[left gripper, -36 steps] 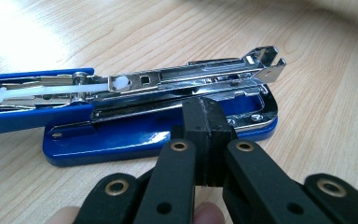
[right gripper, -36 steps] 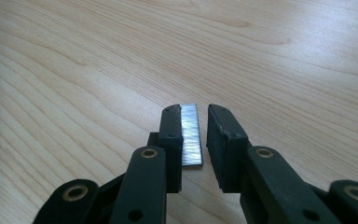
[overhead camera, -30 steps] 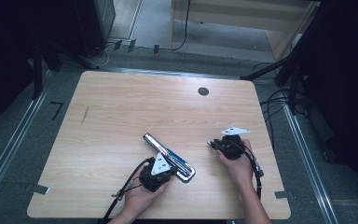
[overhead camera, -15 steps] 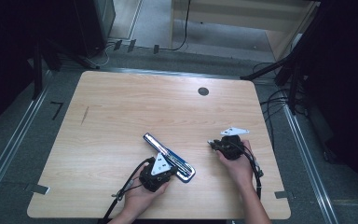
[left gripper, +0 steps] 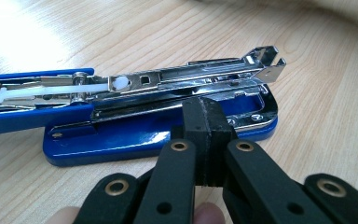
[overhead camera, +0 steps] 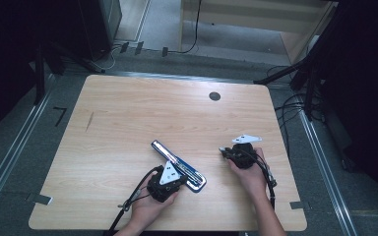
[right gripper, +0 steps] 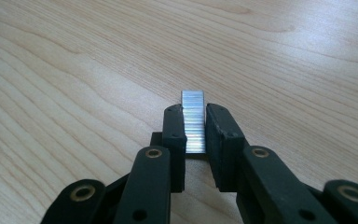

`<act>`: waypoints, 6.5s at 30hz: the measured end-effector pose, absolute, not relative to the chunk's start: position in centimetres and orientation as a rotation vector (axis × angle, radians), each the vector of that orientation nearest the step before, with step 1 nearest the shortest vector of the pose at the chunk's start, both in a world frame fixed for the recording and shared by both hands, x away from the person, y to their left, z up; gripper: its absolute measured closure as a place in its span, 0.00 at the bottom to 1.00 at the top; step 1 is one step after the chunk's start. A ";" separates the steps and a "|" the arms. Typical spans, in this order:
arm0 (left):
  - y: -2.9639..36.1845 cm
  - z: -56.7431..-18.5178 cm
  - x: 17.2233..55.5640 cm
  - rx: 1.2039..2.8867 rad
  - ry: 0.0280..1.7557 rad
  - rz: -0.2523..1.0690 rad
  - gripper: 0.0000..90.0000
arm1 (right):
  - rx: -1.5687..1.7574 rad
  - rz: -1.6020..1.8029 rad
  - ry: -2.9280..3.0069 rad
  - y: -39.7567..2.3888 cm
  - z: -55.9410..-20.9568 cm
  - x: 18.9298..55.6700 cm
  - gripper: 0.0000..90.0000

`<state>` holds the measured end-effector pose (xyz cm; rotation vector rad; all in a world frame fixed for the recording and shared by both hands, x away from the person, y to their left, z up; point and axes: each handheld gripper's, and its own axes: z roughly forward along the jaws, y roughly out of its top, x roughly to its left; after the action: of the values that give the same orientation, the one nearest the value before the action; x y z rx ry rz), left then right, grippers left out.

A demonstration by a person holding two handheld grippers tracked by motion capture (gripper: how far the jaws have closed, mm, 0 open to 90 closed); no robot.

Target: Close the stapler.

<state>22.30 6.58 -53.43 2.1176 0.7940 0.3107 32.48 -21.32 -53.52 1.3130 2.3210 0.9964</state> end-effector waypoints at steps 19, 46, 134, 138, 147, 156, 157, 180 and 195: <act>6.6 -53.4 22.3 2.116 0.794 0.309 1.00 | 1.277 1.039 2.311 -21.3 -53.0 31.3 0.89; 6.6 -53.4 22.3 2.119 0.793 0.311 1.00 | 1.167 1.149 2.346 -18.8 -51.1 28.1 0.89; 6.6 -53.5 22.3 2.111 0.798 0.306 1.00 | 0.982 1.136 2.525 -12.6 -50.4 24.4 0.89; 6.6 -53.4 22.3 2.113 0.798 0.307 1.00 | 0.979 1.136 2.527 -12.6 -50.4 24.4 0.89; 6.6 -53.4 22.3 2.114 0.797 0.308 1.00 | 0.985 1.134 2.527 -12.6 -50.3 24.3 0.89; 6.6 -53.4 22.3 2.115 0.796 0.312 1.00 | 0.954 1.125 2.544 -12.2 -49.8 24.4 0.89; 6.6 -53.4 22.3 2.115 0.797 0.311 1.00 | 0.952 1.114 2.547 -12.1 -49.7 24.4 0.89; 6.6 -53.4 22.3 2.116 0.796 0.312 1.00 | 0.994 1.109 2.575 -12.5 -49.7 24.7 0.89; 6.6 -53.4 22.3 2.116 0.795 0.313 1.00 | 0.993 1.113 2.580 -12.5 -49.9 24.8 0.89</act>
<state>22.32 6.60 -53.43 2.1160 0.7954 0.3130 24.81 -12.51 -49.90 0.9930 2.5802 1.1128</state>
